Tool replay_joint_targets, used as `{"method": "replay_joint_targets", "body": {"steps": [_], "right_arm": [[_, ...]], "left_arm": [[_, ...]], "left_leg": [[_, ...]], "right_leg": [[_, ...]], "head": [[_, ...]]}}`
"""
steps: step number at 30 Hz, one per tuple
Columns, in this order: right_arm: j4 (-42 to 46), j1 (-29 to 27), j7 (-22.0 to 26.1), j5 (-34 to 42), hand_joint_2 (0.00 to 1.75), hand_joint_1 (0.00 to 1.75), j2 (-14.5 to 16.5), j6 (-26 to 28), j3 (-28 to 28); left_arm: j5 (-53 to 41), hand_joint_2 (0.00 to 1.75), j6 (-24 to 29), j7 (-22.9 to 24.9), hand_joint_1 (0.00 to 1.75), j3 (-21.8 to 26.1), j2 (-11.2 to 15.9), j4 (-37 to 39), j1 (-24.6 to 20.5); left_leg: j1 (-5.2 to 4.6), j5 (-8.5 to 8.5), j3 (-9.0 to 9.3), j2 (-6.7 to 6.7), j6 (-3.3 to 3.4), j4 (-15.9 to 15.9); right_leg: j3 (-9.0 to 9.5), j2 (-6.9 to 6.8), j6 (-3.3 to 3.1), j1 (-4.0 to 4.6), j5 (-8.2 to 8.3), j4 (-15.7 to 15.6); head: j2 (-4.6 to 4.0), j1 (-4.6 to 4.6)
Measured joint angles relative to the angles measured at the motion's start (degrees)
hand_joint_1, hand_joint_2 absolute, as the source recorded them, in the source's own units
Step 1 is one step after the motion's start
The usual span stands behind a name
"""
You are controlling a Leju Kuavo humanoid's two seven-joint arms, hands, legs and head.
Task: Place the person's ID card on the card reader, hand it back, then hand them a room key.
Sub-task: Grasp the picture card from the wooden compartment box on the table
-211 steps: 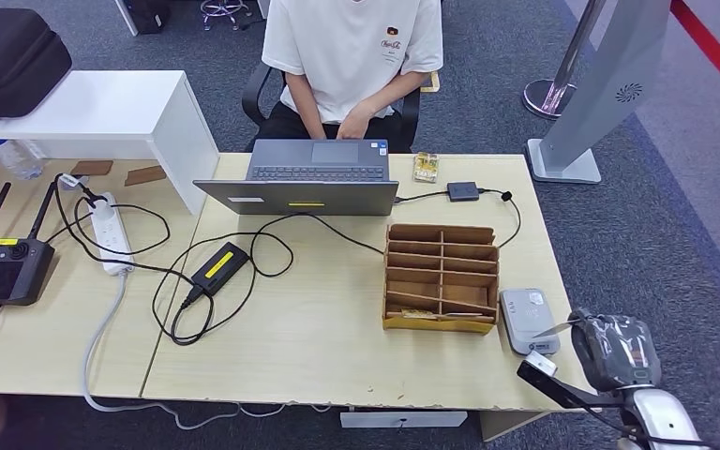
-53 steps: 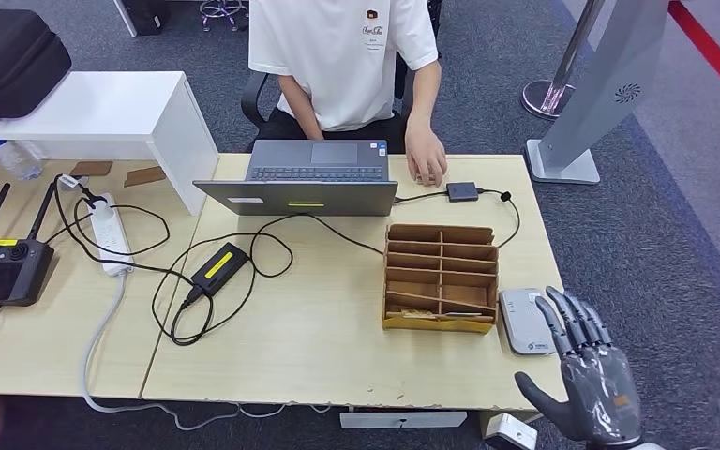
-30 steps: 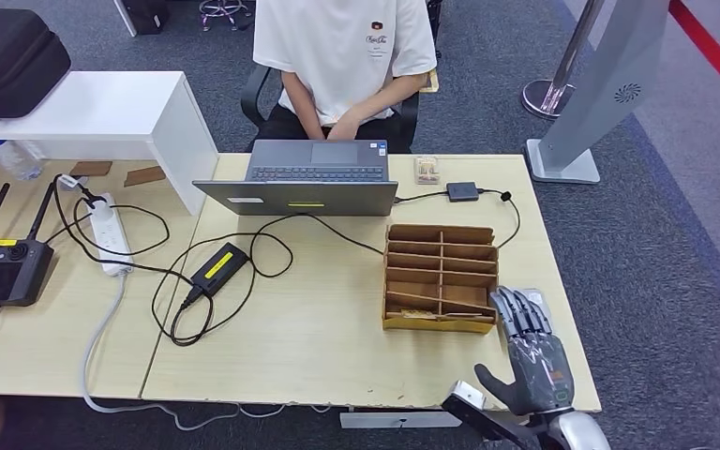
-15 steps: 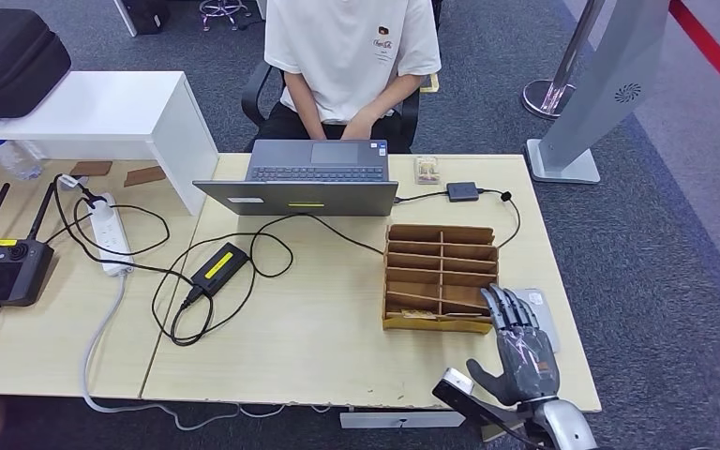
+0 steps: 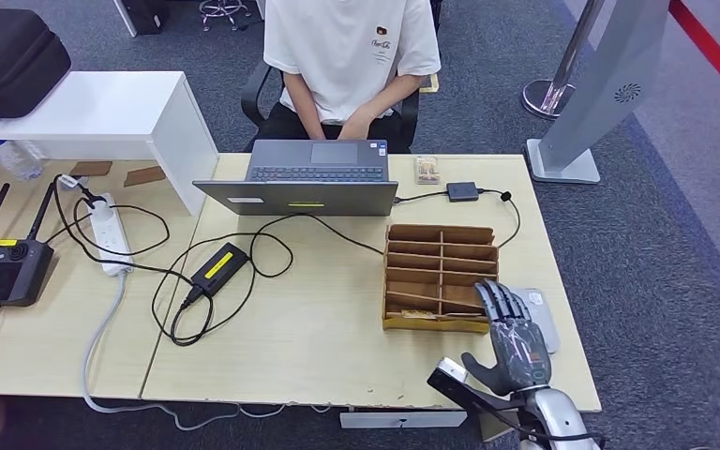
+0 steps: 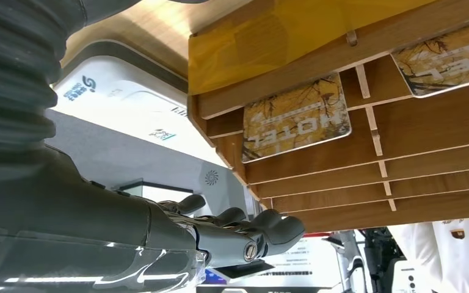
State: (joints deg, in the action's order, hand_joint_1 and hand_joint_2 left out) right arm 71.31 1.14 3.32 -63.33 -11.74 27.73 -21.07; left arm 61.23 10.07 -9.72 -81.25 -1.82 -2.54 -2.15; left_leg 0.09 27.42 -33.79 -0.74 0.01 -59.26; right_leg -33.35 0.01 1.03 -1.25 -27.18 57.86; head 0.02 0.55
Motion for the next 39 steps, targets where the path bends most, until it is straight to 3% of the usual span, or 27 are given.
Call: {"method": "replay_joint_targets", "body": {"steps": [35, 39], "right_arm": [[-4.9, 2.9, 0.9, 0.9, 1.75, 0.0, 1.8, -0.3, 0.0], [-5.1, 2.9, 0.9, 0.9, 1.75, 1.75, 1.8, -0.3, 0.0]], "left_arm": [[-0.5, 1.75, -0.3, 0.1, 0.0, -0.6, 0.2, -0.1, 0.0], [-0.5, 1.75, -0.2, 0.1, 0.0, -0.9, 0.2, -0.1, 0.0]], "left_leg": [[0.0, -0.01, 0.0, -0.01, 0.01, 0.0], [0.0, -0.01, 0.0, -0.01, 0.01, 0.0]], "right_leg": [[0.0, -0.01, -0.01, 0.0, 0.01, 0.0], [0.0, -0.01, -0.01, 0.0, 0.01, 0.0]], "head": [[0.0, -0.01], [0.0, -0.01]]}}
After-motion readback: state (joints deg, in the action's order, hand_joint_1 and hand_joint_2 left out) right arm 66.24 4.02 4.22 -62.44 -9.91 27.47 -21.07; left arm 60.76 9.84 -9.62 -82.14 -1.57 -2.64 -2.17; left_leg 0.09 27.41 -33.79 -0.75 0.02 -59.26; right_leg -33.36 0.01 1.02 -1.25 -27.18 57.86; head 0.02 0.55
